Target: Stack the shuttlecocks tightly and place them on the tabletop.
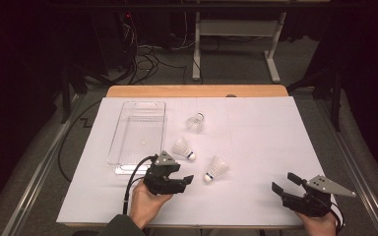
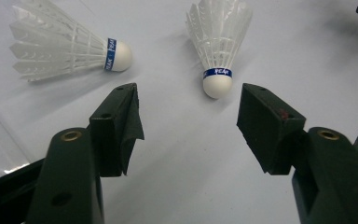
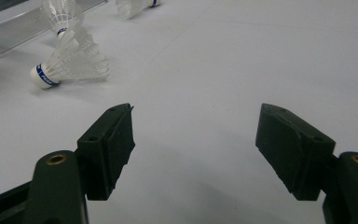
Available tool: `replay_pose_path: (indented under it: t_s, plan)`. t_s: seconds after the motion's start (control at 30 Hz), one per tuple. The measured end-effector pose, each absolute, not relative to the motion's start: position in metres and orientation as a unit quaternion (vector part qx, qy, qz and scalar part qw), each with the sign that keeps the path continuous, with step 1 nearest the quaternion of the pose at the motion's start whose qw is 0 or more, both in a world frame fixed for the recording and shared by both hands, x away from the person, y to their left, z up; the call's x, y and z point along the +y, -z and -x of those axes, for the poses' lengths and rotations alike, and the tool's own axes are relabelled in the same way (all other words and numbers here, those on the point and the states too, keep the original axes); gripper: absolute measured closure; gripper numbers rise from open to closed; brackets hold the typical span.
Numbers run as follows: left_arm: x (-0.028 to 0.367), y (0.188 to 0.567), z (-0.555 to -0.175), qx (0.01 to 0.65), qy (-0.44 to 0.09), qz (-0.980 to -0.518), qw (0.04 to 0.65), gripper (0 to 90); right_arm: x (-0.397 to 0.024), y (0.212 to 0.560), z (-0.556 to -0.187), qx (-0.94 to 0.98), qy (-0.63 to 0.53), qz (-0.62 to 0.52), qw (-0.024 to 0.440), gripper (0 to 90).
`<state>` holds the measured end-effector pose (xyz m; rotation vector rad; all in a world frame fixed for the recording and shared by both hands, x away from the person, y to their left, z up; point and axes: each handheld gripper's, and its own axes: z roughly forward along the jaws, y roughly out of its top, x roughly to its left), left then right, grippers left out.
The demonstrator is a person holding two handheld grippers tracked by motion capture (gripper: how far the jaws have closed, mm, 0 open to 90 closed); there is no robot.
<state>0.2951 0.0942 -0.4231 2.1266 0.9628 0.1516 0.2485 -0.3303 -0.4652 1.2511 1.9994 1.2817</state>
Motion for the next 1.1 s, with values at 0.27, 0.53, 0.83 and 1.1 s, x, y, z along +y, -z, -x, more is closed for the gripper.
replay_pose_path:
  t_s: [0.27, 0.53, 0.83, 1.1]
  plan:
    - [0.094, 0.42, -0.302, 0.387, -0.062, -0.835, 0.386, 40.1, -0.33, 0.465, -0.248, 0.726, -0.465, -0.453, 0.227, 28.1]
    - [0.094, 0.412, -0.314, 0.396, -0.077, -0.833, 0.378, 40.6, -0.33, 0.465, -0.248, 0.724, -0.466, -0.456, 0.227, 28.2]
    - [0.093, 0.404, -0.325, 0.402, -0.074, -0.832, 0.376, 39.0, -0.332, 0.465, -0.247, 0.722, -0.467, -0.456, 0.23, 28.5]
    - [0.093, 0.397, -0.337, 0.412, -0.081, -0.829, 0.37, 38.8, -0.332, 0.465, -0.248, 0.723, -0.467, -0.456, 0.229, 28.5]
